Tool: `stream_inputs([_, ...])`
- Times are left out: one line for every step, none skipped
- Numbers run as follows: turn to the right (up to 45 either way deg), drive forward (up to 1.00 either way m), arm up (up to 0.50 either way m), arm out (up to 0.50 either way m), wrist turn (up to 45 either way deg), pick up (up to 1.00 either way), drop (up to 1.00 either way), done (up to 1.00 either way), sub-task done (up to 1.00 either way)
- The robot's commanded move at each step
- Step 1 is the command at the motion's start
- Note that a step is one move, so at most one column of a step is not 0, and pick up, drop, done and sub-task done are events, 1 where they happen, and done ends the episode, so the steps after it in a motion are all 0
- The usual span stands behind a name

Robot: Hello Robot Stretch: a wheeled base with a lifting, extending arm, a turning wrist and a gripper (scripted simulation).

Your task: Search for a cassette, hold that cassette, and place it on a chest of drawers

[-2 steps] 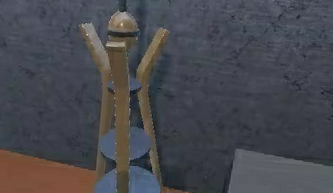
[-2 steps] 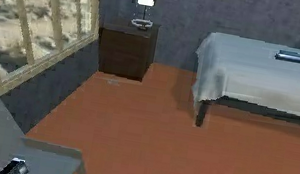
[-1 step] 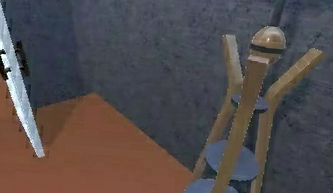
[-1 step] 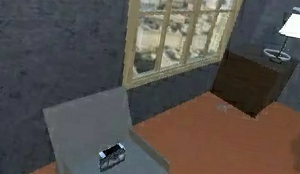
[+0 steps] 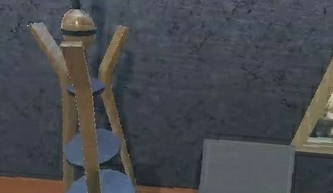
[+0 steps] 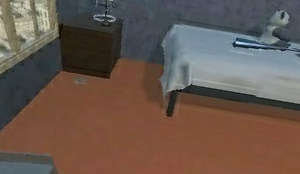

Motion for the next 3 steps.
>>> stream_inputs([21.0, 0.00, 0.00, 0.00, 0.0, 0.00, 0.00, 0.00, 0.00])
stream_inputs([0.0, 0.25, 0.00, 0.00, 0.0, 0.00, 0.00, 0.00, 0.00])
stream_inputs([-45.0, 0.00, 0.00, 0.00, 0.0, 0.00, 0.00, 0.00, 0.00])
